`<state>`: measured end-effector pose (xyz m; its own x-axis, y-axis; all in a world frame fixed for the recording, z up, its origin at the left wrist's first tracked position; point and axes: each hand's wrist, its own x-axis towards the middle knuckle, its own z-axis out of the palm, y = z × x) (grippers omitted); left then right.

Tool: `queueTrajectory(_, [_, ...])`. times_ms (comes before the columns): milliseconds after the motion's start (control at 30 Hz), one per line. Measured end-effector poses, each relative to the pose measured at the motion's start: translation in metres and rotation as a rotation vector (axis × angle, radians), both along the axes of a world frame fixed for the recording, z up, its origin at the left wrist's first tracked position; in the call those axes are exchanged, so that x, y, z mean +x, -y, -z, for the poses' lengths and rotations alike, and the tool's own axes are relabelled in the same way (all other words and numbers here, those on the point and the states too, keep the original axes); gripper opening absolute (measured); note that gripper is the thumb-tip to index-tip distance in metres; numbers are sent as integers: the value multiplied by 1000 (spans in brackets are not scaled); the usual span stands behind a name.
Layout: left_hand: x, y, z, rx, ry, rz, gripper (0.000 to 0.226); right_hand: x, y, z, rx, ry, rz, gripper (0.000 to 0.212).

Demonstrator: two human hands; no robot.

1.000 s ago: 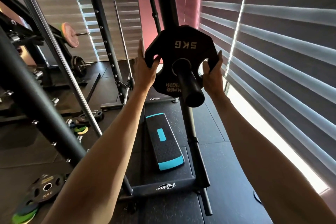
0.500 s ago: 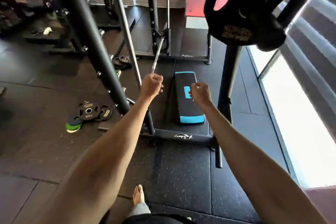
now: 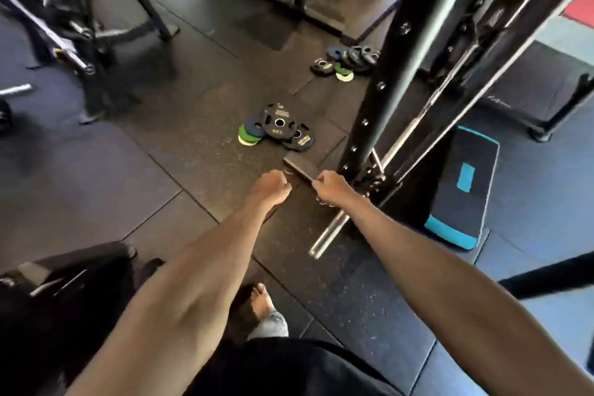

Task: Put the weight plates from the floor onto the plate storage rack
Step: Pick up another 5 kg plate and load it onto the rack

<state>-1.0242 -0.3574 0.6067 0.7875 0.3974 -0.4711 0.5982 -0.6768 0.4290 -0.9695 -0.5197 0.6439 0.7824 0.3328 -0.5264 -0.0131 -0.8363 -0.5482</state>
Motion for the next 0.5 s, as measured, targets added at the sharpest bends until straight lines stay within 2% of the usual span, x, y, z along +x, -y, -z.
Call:
queueTrajectory(67, [3, -48, 10, 57, -50, 26, 31, 7, -49, 4, -50, 6, -111, 34])
queueTrajectory(200, [0, -116, 3, 126, -93, 79, 23, 28, -122, 19, -115, 6, -235, 35])
queueTrajectory(367, [28, -187, 16, 57, -135, 77, 20, 66, -193, 43, -194, -46, -352, 36])
queueTrajectory(500, [75, -234, 25, -17, -137, 19, 30, 117, -246, 68, -212, -60, -395, 29])
